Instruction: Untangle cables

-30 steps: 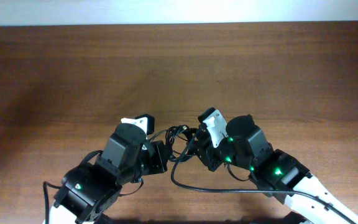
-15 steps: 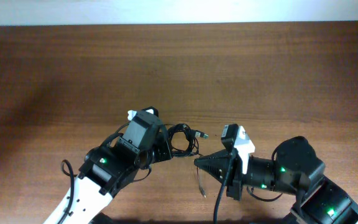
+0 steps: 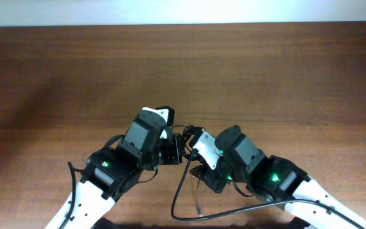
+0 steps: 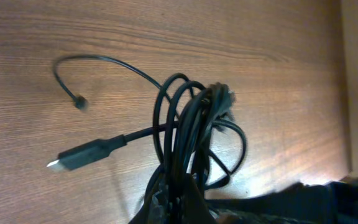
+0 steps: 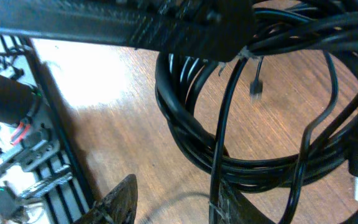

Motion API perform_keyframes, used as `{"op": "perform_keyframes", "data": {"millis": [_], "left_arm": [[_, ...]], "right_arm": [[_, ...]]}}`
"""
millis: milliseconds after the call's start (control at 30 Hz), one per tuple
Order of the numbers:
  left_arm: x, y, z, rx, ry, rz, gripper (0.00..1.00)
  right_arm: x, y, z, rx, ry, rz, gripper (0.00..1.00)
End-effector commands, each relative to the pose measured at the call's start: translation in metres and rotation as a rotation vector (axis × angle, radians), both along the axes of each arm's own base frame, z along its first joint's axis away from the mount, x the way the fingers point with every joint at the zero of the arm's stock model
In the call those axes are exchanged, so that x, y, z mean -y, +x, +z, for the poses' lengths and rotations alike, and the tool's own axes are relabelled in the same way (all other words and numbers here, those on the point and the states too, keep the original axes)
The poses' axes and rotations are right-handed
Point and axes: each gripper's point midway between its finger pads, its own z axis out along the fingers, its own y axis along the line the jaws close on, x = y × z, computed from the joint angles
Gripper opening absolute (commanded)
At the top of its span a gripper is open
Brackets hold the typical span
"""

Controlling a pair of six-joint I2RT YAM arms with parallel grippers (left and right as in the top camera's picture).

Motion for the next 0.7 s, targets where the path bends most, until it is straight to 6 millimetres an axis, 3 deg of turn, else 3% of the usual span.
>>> {"op": "perform_keyframes", "data": {"millis": [0,67,100,167,200,233,267,300,367,400,433,467,600,633,667], "left_arm": [[0.009,-0.01,0.026,0.047,-0.091,-0.065,0.0],[0.009,-0.017,0.038,0.069,-0.127,-0.086,0.0],[0.008,-0.021,0.045,0.089,-0.143,-0.091,0.0],[0.006,-0.022,0.048,0.103,-0.144,-0.084,0.0],[0.001,-0.021,0.044,0.099,-0.119,-0.064,0.0],[-0.01,-0.02,0.034,0.081,-0.058,-0.022,0.0],[-0.012,-0.021,0.031,0.073,-0.046,-0.016,0.0],[-0.018,-0.022,0.025,0.058,-0.014,0.0,0.0],[-0.024,-0.019,0.023,0.066,0.012,0.025,0.0],[-0.026,-0.017,0.023,0.074,0.024,0.039,0.0],[-0.029,-0.014,0.023,0.087,0.037,0.055,0.0],[-0.029,-0.012,0.024,0.094,0.035,0.058,0.0],[-0.019,0.002,0.044,0.122,-0.084,0.138,0.0],[-0.017,0.006,0.05,0.131,-0.118,0.158,0.0],[-0.014,0.01,0.059,0.144,-0.164,0.183,0.0]], "right_arm": [[0.006,0.013,0.0,0.084,-0.064,-0.044,0.29],[0.012,0.022,0.0,0.12,-0.093,-0.084,0.21],[0.011,0.023,0.001,0.126,-0.086,-0.084,0.08],[0.008,0.026,0.016,0.118,-0.034,-0.132,0.04],[0.006,0.028,0.039,0.126,0.03,-0.169,0.04],[0.008,0.026,0.084,0.18,0.125,-0.183,0.04],[0.01,0.024,0.101,0.206,0.159,-0.184,0.04],[0.029,0.013,0.154,0.304,0.262,-0.209,0.04],[0.077,0.004,0.195,0.455,0.326,-0.342,0.04],[0.099,-0.001,0.202,0.497,0.332,-0.398,0.04],[0.13,-0.008,0.204,0.516,0.329,-0.497,0.04],[0.137,-0.012,0.201,0.518,0.318,-0.507,0.04],[0.142,-0.016,0.168,0.416,0.217,-0.52,0.04],[0.14,-0.015,0.16,0.399,0.187,-0.517,0.12],[0.138,-0.013,0.149,0.376,0.145,-0.513,0.29]]}}
